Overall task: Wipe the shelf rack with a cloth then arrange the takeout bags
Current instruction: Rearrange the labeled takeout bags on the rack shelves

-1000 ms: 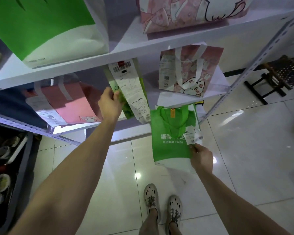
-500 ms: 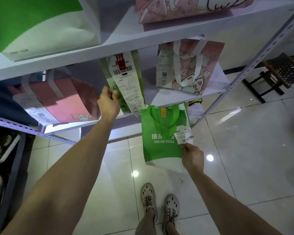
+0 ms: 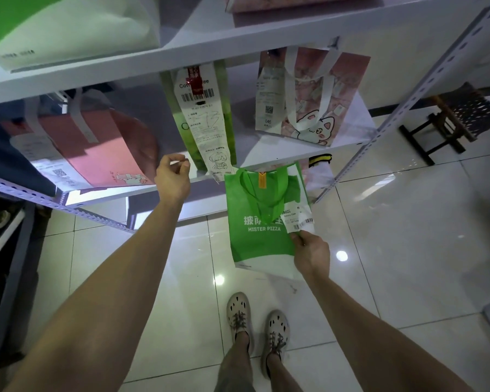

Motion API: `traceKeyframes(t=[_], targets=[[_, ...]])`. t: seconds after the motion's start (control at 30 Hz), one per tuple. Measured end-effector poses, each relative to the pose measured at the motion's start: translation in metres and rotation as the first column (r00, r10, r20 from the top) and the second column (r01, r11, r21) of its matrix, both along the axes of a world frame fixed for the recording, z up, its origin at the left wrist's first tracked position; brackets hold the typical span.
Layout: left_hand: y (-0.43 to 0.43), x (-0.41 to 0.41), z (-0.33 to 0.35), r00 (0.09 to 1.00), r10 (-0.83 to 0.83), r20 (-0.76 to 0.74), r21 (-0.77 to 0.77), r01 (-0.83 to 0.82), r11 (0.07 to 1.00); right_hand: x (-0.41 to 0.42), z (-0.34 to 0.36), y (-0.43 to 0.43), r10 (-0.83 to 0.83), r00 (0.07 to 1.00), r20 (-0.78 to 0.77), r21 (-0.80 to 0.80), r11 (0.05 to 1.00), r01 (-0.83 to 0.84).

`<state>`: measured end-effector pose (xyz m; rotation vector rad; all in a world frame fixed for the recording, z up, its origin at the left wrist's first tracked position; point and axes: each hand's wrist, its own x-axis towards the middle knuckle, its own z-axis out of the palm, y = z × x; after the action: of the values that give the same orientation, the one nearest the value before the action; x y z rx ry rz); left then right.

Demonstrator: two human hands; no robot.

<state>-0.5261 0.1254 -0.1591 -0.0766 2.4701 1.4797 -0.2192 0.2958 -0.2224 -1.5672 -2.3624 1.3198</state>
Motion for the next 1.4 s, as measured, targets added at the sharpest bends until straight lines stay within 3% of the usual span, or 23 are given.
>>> traceKeyframes(t=[0.17,0.37,0.5,0.73,0.97,1.13,1.4], targets=[[-0.032,0.063,-0.029,0.979,-0.135,0.154,-0.103,0.152,0.983,0.017,-0.004,-0.012,0.055,0.997,0.045,0.019,0.998,-0.056],[-0.077,0.154,-0.080,0.814,-0.228,0.534,0.006,0.266,0.964,0.033,-0.020,-0.039,0.143,0.987,0.077,-0.039,0.989,-0.141],[-0.105,0.175,-0.115,0.776,-0.232,0.587,0.056,0.247,0.967,0.020,-0.042,-0.062,0.217,0.974,0.062,-0.061,0.975,-0.213],[-0.145,0.139,-0.176,0.883,-0.106,0.458,0.007,0.116,0.993,-0.046,-0.109,-0.092,0.312,0.950,-0.024,-0.027,0.950,-0.312],[-0.134,0.082,-0.233,0.978,-0.082,0.190,-0.024,0.088,0.996,-0.122,-0.182,-0.090,0.307,0.946,-0.107,-0.018,0.950,-0.311],[-0.110,0.045,-0.268,0.996,-0.077,0.045,-0.014,0.078,0.997,-0.170,-0.218,-0.075,0.241,0.955,-0.173,0.045,0.970,-0.237],[-0.073,-0.025,-0.321,0.984,-0.081,-0.158,0.046,0.090,0.995,-0.238,-0.266,-0.045,0.246,0.890,-0.385,0.181,0.965,-0.189]])
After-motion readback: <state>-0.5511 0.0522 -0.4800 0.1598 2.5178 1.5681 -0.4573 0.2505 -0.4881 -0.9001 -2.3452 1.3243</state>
